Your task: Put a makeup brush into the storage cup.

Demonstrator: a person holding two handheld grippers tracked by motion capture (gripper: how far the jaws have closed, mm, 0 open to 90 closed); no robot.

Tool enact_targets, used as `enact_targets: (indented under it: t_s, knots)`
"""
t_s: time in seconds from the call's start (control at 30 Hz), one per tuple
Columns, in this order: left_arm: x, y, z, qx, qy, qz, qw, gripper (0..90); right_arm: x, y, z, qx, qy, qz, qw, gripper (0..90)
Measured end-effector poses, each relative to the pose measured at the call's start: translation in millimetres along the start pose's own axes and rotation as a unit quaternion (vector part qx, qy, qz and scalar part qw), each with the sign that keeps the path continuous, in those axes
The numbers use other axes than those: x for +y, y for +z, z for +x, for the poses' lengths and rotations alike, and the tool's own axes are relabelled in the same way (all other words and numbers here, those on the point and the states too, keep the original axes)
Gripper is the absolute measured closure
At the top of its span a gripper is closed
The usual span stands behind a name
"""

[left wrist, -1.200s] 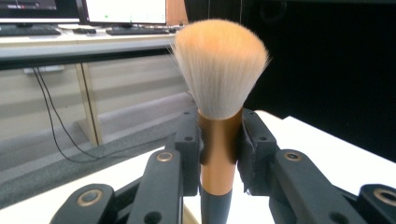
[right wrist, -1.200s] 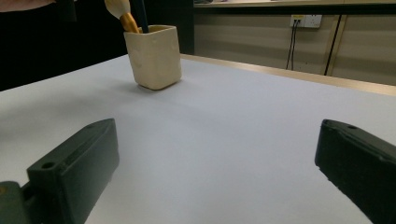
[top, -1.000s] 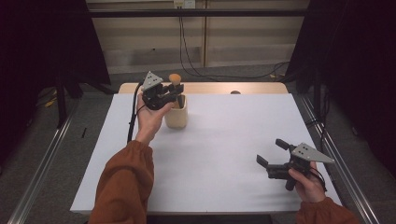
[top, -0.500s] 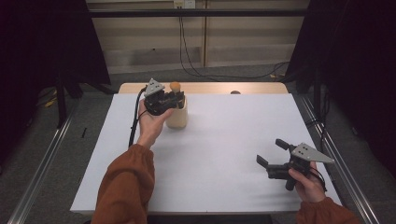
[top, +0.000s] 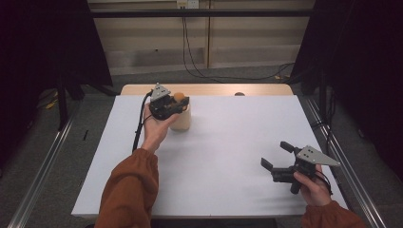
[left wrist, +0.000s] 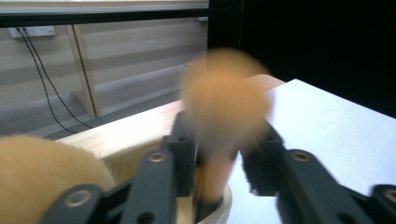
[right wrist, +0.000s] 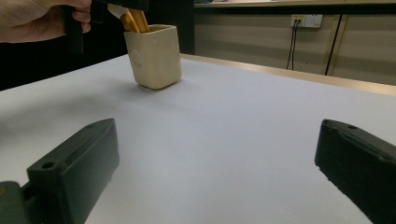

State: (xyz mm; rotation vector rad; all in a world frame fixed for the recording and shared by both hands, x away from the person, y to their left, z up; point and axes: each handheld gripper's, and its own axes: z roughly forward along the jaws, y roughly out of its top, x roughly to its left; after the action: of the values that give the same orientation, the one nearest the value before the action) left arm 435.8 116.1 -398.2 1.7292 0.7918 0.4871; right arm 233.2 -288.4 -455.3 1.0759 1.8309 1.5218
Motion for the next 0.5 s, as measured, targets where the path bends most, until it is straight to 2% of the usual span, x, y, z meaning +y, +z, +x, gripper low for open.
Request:
enact_targets:
  t_s: [0.07,0.27,0.3,0.37,0.5]
  knots:
    - [-1.2,1.1,-0.6,0.000,-0.001,0.002,1.0000,63.1,-0.1,0.1,-0.1,0.000,0.000,0.000,1.0000,0.0]
    - [-1.8,0.3,-2.6,0.007,0.009,-0.001,0.9999,51.0,-0.3,-0.2,-0.5,0.001,0.001,0.000,1.0000,0.0]
    - [-1.7,-0.3,-2.3,0.009,0.010,-0.001,0.9999,46.6,-0.3,-0.3,-0.4,0.001,0.001,0.000,1.0000,0.0]
    - [-2.6,-1.9,-2.0,0.009,0.013,-0.001,0.9999,44.7,-0.4,-0.4,-0.5,0.001,0.001,0.000,1.0000,0.0]
    - [-4.2,-5.0,-1.8,0.011,0.011,-0.005,0.9999,36.4,-0.7,0.1,-0.8,0.002,0.003,0.001,1.0000,0.0]
